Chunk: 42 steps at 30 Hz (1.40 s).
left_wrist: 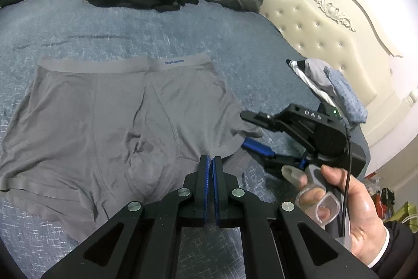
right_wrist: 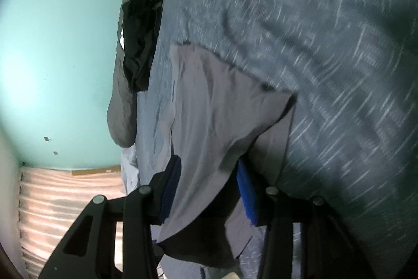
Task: Fold clothes
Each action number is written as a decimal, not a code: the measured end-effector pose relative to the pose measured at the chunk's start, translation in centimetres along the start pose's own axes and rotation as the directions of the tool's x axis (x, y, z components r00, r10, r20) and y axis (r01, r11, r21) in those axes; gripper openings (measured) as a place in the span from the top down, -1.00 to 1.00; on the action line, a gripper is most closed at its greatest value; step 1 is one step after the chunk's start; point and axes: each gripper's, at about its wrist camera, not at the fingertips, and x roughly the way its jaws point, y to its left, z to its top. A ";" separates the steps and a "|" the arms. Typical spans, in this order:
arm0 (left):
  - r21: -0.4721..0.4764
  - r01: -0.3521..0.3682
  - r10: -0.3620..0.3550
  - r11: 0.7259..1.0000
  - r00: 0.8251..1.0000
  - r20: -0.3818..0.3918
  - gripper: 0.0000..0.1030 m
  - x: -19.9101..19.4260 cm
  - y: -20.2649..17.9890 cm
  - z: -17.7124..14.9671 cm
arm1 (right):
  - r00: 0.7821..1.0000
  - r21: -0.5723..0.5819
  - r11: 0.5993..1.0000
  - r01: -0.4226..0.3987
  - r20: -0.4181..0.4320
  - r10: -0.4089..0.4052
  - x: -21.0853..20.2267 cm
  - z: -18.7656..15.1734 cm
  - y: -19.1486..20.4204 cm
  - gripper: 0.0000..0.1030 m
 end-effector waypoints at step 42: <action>0.027 -0.018 0.021 0.999 0.994 -0.104 0.95 2.4 -0.3 -1.8 | 0.991 -0.141 0.983 0.114 0.092 -0.101 -3.8 0.6 0.1 0.98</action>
